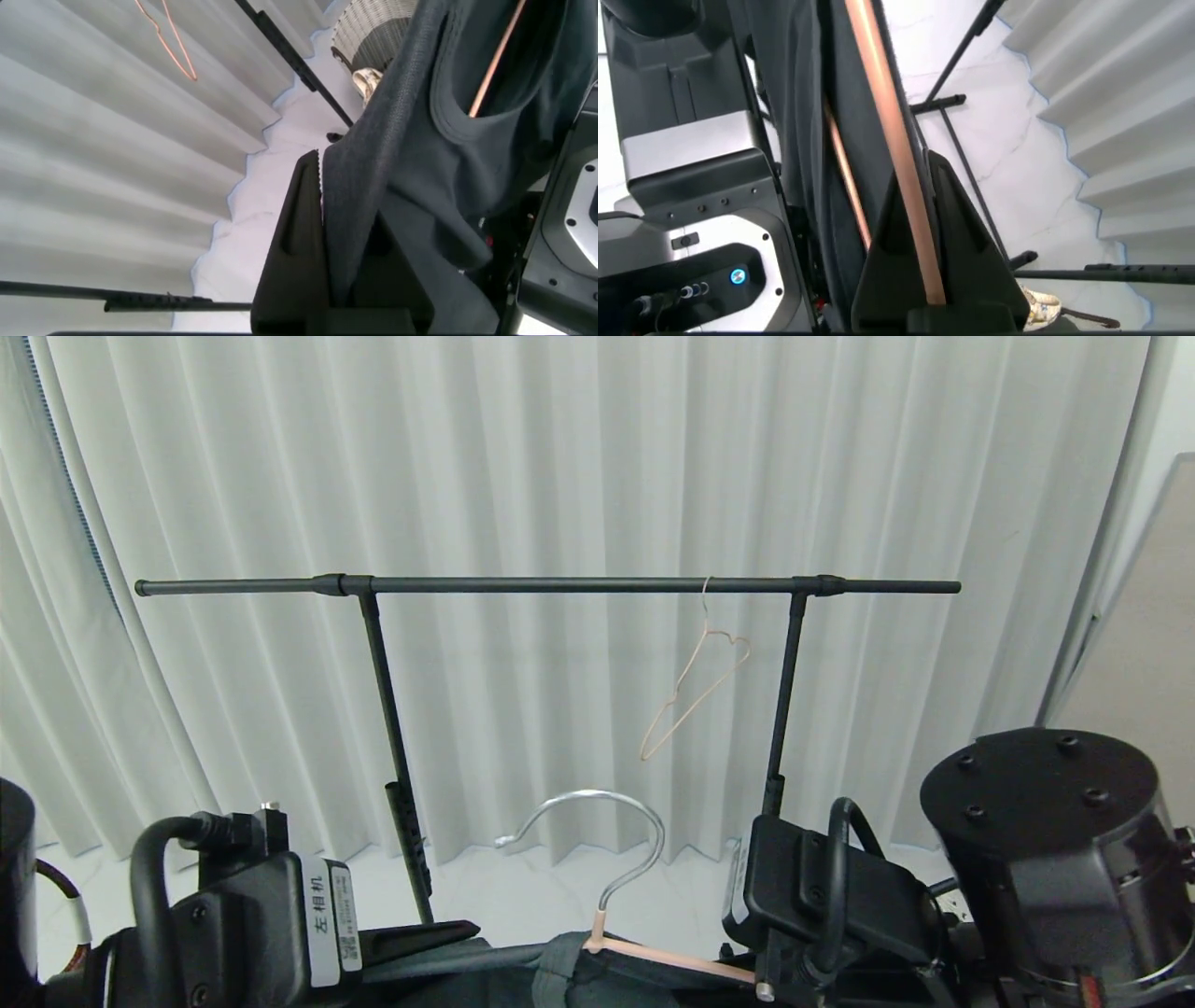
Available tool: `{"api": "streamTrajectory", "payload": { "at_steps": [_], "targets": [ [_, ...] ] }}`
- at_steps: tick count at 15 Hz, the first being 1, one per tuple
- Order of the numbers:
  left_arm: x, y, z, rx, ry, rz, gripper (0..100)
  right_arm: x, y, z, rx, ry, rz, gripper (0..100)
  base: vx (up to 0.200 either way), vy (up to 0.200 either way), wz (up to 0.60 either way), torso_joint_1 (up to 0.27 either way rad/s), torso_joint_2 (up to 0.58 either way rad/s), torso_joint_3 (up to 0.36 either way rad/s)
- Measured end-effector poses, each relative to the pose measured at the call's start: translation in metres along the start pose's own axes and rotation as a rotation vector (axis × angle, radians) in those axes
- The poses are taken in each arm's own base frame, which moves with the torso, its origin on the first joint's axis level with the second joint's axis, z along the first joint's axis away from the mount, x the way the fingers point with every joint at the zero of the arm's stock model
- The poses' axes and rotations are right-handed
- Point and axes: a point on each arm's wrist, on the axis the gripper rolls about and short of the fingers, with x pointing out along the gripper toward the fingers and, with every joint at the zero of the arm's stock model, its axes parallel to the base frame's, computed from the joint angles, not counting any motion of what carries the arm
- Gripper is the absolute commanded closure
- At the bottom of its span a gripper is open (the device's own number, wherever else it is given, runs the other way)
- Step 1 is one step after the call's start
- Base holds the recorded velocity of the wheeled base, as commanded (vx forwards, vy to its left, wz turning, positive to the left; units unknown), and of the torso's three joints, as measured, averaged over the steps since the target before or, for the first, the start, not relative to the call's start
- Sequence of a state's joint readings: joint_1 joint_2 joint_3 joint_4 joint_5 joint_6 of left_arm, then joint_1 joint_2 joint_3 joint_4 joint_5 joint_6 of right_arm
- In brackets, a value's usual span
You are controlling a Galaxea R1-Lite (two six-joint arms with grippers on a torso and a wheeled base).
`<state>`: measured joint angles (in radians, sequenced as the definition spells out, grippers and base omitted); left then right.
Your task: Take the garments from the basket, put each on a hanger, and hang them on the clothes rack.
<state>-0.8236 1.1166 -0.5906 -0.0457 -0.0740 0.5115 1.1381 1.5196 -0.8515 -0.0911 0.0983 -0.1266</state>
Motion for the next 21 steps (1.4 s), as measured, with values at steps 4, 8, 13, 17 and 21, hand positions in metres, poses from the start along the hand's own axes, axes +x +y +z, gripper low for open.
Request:
{"api": "streamTrajectory", "payload": {
  "at_steps": [4,8,13,17,21],
  "targets": [
    [0.000,0.000,0.000,-0.006,0.002,0.002,0,-0.011,0.001,0.003,-0.050,-0.033,-0.008,100,0.000,0.000,0.00,0.000,0.00,0.000],
    [0.000,0.000,0.000,-0.012,0.002,0.005,0,-0.027,0.002,0.001,-0.109,-0.020,-0.012,100,0.000,0.000,0.00,0.000,0.00,0.000],
    [-0.005,-0.005,-0.015,-0.026,0.034,0.010,0,-0.050,-0.010,-0.003,-0.079,-0.040,-0.111,100,0.000,0.000,0.00,0.000,0.00,0.000],
    [-0.009,0.005,-0.041,-0.113,0.137,0.120,0,-0.069,-0.012,-0.001,-0.077,-0.105,-0.117,100,0.000,0.000,0.00,0.000,0.00,0.000],
    [-0.007,0.015,-0.068,-0.253,0.250,0.191,0,-0.081,-0.010,0.004,-0.092,-0.184,-0.095,100,0.000,0.000,0.00,0.000,0.00,0.000]
  ]
}}
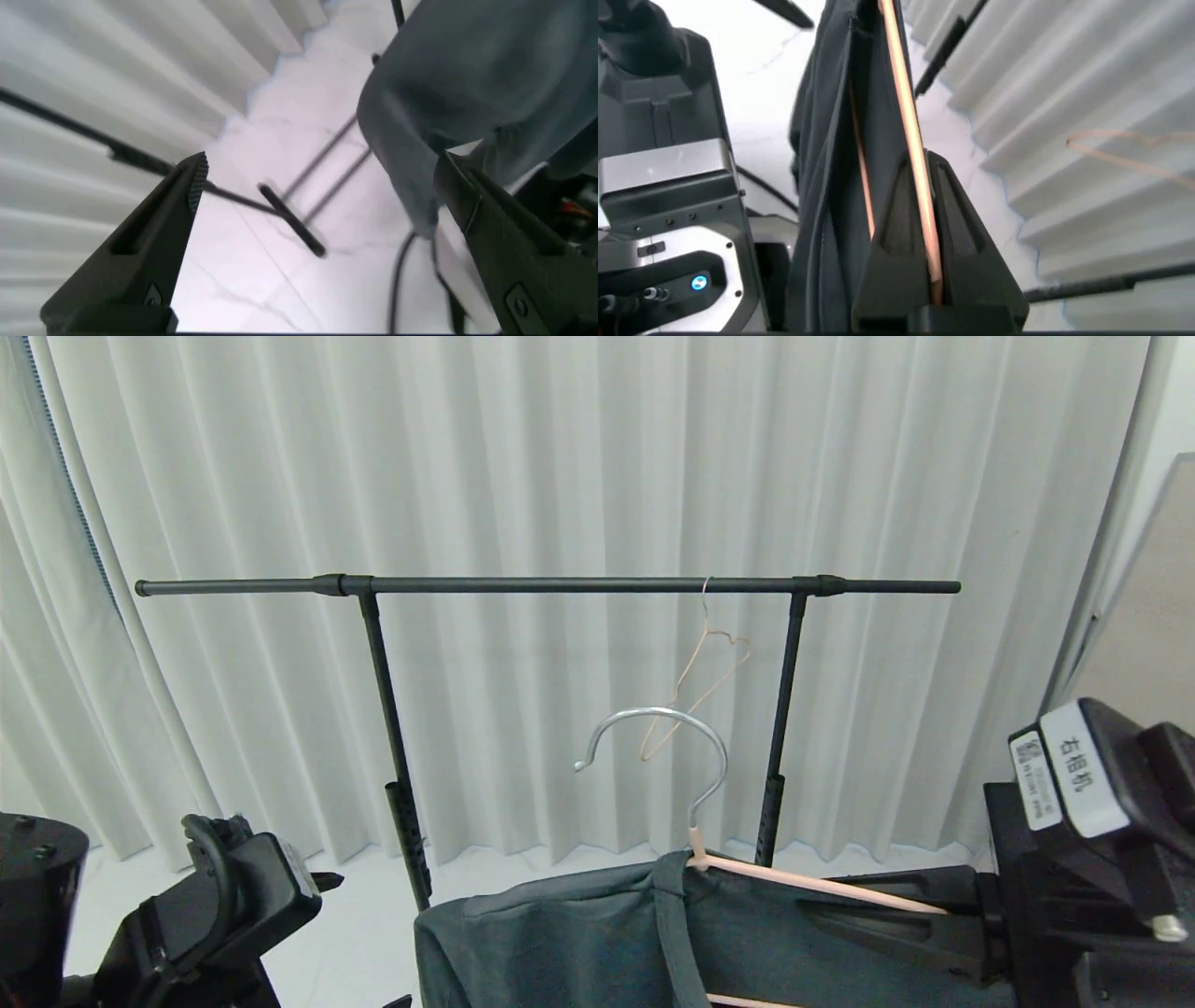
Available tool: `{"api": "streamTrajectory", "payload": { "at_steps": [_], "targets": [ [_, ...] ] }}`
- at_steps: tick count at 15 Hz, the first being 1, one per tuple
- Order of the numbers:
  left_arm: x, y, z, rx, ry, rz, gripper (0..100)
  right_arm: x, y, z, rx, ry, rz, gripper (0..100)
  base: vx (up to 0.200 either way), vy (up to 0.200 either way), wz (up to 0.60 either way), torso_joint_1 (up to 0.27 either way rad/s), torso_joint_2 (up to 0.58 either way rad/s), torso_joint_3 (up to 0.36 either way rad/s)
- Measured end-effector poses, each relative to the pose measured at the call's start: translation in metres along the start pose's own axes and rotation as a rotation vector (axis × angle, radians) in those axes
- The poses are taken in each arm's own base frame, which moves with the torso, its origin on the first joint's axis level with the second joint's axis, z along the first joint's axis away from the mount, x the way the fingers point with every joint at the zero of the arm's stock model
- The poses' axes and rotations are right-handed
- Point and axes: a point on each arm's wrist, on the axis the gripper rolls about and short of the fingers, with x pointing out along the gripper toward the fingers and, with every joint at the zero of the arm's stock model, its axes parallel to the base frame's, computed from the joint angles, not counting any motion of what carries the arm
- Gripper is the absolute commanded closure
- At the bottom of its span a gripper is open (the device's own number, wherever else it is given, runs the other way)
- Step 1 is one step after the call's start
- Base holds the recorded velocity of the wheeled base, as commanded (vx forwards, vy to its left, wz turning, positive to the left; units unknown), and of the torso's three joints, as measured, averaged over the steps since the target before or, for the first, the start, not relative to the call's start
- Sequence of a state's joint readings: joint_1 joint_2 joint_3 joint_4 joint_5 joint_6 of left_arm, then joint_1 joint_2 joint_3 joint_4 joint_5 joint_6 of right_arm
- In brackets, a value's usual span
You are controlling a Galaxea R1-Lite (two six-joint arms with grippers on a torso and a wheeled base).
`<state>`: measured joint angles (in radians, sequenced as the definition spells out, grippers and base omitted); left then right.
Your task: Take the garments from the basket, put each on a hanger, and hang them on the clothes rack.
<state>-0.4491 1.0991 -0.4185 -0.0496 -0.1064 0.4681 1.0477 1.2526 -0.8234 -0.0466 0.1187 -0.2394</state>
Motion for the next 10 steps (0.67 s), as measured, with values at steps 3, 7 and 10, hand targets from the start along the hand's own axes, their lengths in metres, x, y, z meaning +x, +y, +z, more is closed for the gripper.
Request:
{"api": "streamTrajectory", "payload": {
  "at_steps": [3,7,10],
  "targets": [
    [0.0036,0.0010,-0.0013,-0.026,-0.009,-0.044,0,-0.0049,0.0019,0.0035,-0.037,-0.030,0.017,100,0.000,0.000,0.00,0.000,0.00,0.000],
    [0.0047,0.0012,-0.0017,-0.030,-0.005,-0.047,100,-0.0089,0.0075,0.0070,-0.052,-0.053,0.041,100,0.000,0.000,0.00,0.000,0.00,0.000],
    [0.0045,0.0024,-0.0020,-0.036,-0.003,-0.039,100,-0.0109,0.0068,0.0049,-0.047,-0.045,0.026,100,0.000,0.000,0.00,0.000,0.00,0.000]
  ]
}}
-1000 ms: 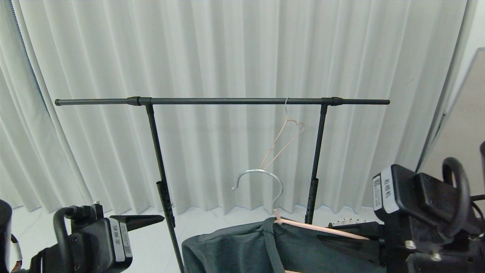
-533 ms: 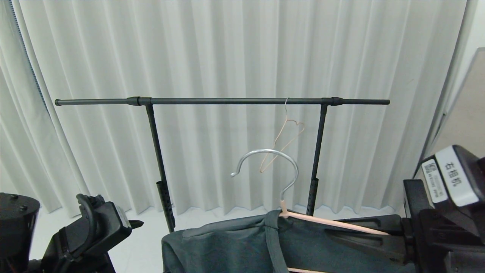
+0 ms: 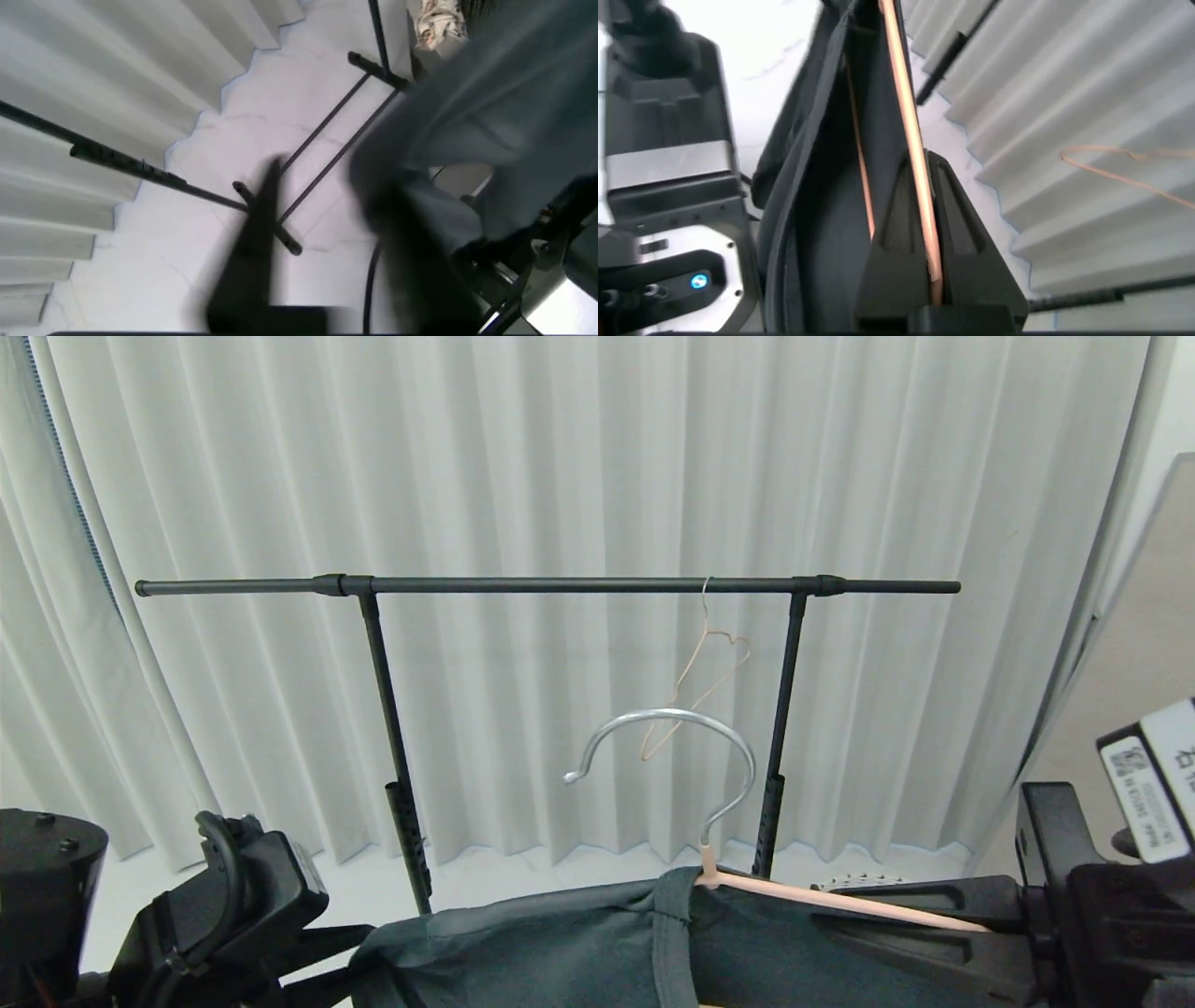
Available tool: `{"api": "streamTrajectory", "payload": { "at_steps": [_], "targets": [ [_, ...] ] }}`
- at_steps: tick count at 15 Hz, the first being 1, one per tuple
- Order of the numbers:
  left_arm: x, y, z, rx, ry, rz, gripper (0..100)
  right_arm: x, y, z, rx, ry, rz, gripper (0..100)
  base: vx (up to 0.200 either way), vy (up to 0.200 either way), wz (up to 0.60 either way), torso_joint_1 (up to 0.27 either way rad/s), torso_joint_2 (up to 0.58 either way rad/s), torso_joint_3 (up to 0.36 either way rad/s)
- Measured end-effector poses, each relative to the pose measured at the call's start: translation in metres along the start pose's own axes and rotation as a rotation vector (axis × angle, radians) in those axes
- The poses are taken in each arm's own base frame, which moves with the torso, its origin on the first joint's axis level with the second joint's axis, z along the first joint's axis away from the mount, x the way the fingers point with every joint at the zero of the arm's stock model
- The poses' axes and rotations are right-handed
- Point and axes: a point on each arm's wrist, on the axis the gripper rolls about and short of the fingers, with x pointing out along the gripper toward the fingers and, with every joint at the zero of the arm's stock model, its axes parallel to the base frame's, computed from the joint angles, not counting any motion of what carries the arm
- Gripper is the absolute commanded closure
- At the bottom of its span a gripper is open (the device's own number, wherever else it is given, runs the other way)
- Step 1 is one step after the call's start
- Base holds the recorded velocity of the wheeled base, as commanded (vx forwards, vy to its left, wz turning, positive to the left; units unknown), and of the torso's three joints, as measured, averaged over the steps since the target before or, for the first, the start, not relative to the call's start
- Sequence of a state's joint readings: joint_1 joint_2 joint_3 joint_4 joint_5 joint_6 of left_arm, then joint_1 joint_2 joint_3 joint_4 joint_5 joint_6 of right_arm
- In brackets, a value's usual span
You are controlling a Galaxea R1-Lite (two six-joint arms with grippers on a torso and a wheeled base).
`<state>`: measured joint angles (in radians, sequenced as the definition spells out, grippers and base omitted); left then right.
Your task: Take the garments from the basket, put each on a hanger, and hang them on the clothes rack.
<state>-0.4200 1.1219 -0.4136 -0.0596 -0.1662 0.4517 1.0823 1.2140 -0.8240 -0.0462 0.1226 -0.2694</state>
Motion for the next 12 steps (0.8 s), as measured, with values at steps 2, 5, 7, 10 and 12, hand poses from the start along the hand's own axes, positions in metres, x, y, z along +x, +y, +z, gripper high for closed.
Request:
{"api": "streamTrajectory", "payload": {
  "at_steps": [2,5,7,10,12],
  "targets": [
    [-0.002,0.004,-0.001,-0.018,0.002,0.029,100,-0.002,-0.005,-0.006,0.015,0.019,-0.036,100,0.000,0.000,0.00,0.000,0.00,0.000],
    [-0.008,0.010,-0.004,-0.051,-0.002,0.088,100,-0.010,-0.014,-0.011,0.038,0.026,-0.094,100,0.000,0.000,0.00,0.000,0.00,0.000],
    [-0.011,0.014,-0.006,-0.072,0.000,0.125,100,-0.014,-0.019,-0.013,0.049,0.024,-0.127,100,0.000,0.000,0.00,0.000,0.00,0.000],
    [-0.014,0.017,-0.007,-0.085,0.000,0.149,100,-0.019,-0.023,-0.013,0.057,0.018,-0.159,100,0.000,0.000,0.00,0.000,0.00,0.000],
    [-0.016,0.016,-0.007,-0.071,-0.009,0.151,100,-0.020,-0.024,-0.013,0.057,0.012,-0.166,100,0.000,0.000,0.00,0.000,0.00,0.000]
  ]
}}
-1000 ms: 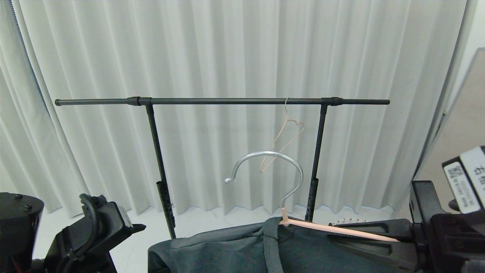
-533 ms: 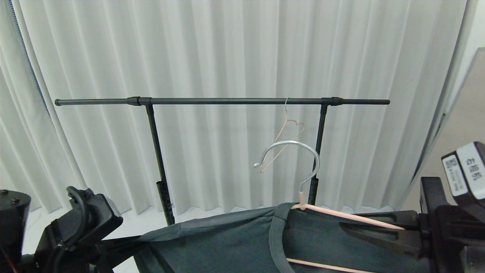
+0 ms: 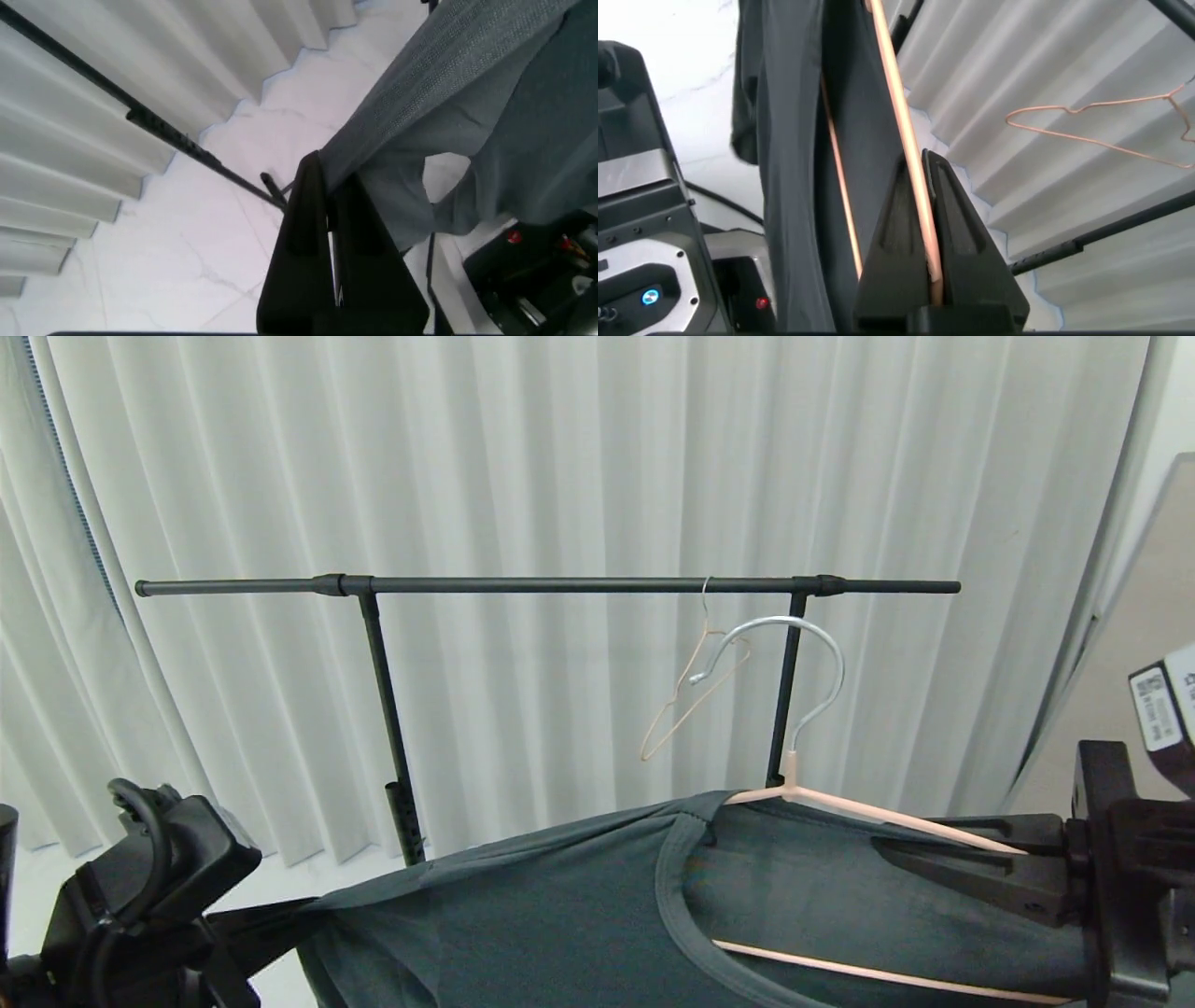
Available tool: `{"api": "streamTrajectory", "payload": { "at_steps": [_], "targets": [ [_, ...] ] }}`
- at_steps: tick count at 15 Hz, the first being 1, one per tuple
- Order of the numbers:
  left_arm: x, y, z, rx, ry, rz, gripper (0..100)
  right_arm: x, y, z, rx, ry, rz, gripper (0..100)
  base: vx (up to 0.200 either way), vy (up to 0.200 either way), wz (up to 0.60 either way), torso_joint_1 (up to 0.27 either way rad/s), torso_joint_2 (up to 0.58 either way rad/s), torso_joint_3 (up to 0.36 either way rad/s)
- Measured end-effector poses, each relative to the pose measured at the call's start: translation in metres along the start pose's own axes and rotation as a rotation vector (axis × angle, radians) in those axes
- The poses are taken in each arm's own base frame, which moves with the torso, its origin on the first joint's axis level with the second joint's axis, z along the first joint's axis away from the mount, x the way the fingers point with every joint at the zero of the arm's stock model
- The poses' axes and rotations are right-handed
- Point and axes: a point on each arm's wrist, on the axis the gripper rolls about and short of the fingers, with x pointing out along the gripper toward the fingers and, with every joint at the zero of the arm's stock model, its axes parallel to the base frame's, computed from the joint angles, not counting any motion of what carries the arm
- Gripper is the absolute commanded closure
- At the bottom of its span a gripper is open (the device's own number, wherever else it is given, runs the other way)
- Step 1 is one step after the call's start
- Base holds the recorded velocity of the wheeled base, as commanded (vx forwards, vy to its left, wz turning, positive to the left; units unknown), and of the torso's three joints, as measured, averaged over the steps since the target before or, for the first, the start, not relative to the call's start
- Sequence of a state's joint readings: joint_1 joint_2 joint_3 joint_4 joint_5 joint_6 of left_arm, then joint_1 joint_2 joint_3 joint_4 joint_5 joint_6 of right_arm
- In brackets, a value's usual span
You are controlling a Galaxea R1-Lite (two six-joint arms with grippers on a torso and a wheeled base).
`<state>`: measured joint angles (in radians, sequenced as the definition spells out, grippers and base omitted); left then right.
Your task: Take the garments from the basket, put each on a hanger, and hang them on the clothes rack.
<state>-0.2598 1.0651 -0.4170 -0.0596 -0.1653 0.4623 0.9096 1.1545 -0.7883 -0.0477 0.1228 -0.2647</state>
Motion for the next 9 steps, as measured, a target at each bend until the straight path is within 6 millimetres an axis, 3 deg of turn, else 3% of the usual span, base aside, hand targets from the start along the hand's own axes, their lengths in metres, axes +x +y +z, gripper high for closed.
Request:
{"api": "streamTrajectory", "payload": {
  "at_steps": [2,3,9],
  "targets": [
    [-0.002,-0.003,0.002,0.018,-0.019,-0.013,100,0.000,-0.001,0.001,-0.001,-0.005,-0.004,100,0.000,0.000,0.00,0.000,0.00,0.000],
    [-0.003,-0.003,0.005,0.025,-0.030,-0.020,0,0.000,-0.001,0.001,-0.001,-0.006,-0.005,100,0.000,0.000,0.00,0.000,0.00,0.000],
    [-0.009,-0.004,0.009,-0.007,-0.073,-0.017,0,-0.004,-0.011,0.001,0.052,-0.006,-0.073,100,0.000,0.000,0.00,0.000,0.00,0.000]
  ]
}}
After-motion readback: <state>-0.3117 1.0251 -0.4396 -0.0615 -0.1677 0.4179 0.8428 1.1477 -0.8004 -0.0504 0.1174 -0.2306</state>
